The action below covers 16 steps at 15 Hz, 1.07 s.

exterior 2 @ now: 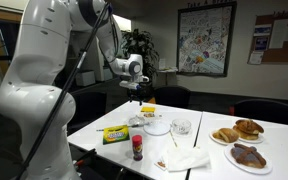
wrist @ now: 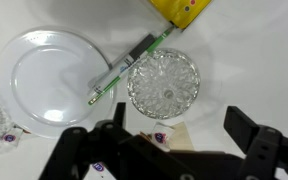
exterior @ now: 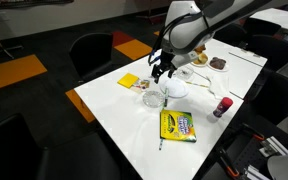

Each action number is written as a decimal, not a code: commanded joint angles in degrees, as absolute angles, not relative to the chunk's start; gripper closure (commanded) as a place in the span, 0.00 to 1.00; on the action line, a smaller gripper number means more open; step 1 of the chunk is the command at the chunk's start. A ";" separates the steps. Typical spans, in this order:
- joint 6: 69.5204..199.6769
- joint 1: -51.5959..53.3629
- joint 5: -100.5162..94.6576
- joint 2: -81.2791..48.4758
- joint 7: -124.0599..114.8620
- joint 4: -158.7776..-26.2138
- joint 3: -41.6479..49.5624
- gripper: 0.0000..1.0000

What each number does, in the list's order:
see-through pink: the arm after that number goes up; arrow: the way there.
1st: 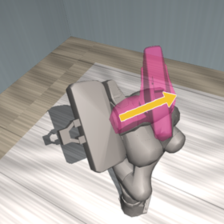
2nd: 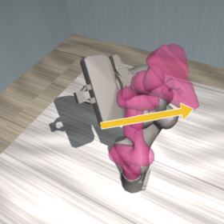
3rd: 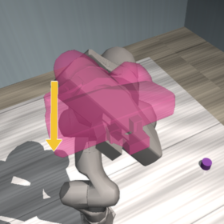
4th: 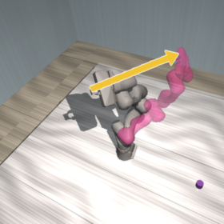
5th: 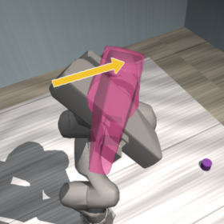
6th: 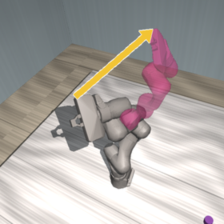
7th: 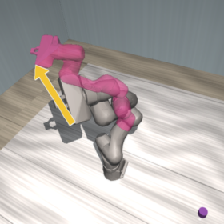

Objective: Pick up the glass lid from the table and put on the glass bowl.

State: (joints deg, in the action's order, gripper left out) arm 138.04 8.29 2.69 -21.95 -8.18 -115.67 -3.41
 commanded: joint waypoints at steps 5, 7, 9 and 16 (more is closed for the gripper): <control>139.74 8.54 1.76 -23.56 -8.30 -115.49 -3.70 0.00; 140.71 8.52 1.42 -23.61 -8.64 -116.33 -3.31 0.00; 141.35 7.96 1.78 -24.40 -7.61 -116.45 -3.40 0.00; 144.06 7.06 1.94 -29.15 -5.68 -114.27 -3.58 0.00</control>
State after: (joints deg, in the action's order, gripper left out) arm 141.83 7.75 1.94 -26.46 -7.39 -115.76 -3.05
